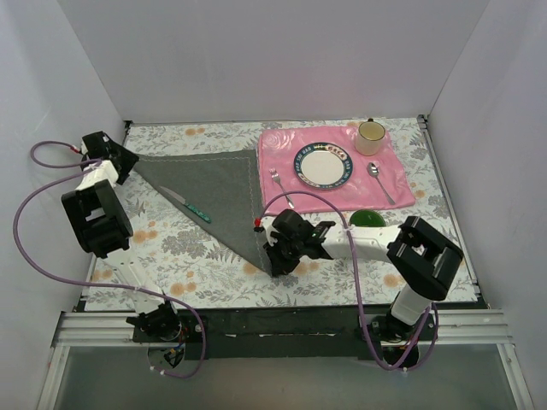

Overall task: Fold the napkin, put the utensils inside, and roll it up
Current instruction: Fold the napkin

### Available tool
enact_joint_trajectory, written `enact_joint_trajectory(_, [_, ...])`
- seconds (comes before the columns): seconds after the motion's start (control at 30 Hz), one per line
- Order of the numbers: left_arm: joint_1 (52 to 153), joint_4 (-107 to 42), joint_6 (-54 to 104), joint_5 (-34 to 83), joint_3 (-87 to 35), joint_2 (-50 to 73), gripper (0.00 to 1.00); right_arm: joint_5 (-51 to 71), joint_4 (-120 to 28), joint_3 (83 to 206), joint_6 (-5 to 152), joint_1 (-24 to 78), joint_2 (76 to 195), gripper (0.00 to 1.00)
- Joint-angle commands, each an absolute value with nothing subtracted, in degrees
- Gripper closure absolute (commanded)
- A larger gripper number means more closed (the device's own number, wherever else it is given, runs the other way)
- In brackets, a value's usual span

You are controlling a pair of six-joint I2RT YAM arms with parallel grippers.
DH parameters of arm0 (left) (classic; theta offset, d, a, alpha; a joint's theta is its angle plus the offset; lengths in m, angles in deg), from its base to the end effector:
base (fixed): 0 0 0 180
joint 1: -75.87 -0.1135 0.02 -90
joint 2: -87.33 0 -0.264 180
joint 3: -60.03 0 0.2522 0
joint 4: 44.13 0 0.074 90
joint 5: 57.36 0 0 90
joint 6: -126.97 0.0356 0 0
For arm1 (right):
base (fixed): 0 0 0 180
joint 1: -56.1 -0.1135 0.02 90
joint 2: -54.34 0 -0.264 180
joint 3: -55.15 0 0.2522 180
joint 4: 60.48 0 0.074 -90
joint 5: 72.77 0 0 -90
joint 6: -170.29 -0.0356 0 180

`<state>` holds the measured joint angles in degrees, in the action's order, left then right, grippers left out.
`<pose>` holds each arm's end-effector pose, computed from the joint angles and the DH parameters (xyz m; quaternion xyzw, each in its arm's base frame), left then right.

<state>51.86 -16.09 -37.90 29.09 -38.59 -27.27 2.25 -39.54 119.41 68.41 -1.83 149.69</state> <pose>0.4130 0.1815 0.2080 -0.6912 0.6075 -0.1934 0.3403 0.1660 0.2822 0.1607 -0.4057 0.8463 0.2857 0.1940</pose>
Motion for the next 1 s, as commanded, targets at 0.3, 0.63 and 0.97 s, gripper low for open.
enact_joint_trajectory(0.3, [51.9, -28.1, -35.2, 31.0, -38.7, -32.1, 0.59, 3.3, -34.9, 122.0, 68.6, -2.3, 143.2, 0.91])
enact_joint_trajectory(0.63, [51.6, -31.8, -34.4, 34.2, -40.2, -37.6, 0.58, 4.2, -33.3, 122.7, 68.6, -2.3, 139.5, 0.92])
enact_joint_trajectory(0.97, [51.3, -36.3, -34.2, 31.0, -41.4, -40.8, 0.66, 5.5, -32.1, 123.2, 68.8, -2.2, 138.2, 0.94])
